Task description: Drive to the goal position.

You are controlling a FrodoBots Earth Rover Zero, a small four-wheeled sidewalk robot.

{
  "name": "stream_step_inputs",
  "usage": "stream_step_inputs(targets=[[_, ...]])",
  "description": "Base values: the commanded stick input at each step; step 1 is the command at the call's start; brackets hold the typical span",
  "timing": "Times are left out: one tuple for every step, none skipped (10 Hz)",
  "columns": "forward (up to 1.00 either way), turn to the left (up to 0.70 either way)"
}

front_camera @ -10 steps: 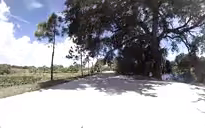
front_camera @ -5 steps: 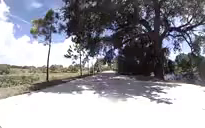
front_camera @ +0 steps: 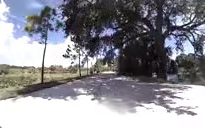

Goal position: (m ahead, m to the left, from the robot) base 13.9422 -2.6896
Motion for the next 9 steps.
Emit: stream_step_inputs(targets=[[0.85,0.00],[0.85,0.00],[0.85,0.00],[0.85,0.00],[0.85,0.00],[0.85,0.00],[0.85,0.00],[0.85,0.00],[0.85,0.00]])
